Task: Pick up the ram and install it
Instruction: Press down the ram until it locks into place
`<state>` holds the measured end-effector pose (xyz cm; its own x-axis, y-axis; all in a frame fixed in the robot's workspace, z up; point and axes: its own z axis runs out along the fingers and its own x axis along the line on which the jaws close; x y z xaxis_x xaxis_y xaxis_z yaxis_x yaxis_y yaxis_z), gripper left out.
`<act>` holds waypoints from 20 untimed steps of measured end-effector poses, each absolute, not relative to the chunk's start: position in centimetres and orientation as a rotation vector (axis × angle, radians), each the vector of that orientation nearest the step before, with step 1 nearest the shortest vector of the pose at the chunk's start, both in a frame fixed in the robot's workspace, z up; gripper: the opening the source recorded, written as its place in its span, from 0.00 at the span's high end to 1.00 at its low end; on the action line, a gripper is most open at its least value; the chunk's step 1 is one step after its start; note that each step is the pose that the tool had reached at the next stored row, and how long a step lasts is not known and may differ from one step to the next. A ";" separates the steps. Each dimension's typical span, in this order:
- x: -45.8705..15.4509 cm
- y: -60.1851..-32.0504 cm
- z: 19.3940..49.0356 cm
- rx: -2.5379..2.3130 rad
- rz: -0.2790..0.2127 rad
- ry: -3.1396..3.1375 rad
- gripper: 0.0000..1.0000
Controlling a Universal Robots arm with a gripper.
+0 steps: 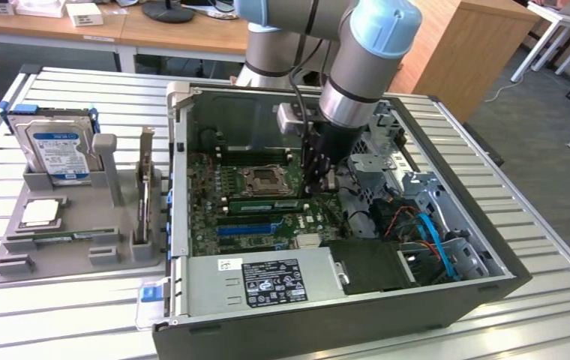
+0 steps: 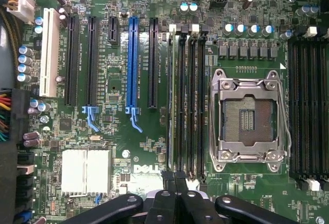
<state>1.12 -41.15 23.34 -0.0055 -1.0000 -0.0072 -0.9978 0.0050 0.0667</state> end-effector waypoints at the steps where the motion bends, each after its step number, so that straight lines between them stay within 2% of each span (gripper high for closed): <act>1: 1.1 -41.2 23.3 2.185 -0.081 -2.197 0.90; 20: 1.1 -41.1 22.9 2.186 -0.081 -2.197 0.90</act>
<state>1.10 -41.09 22.90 -0.0056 -1.0000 -0.0073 -0.9978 0.0051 0.0660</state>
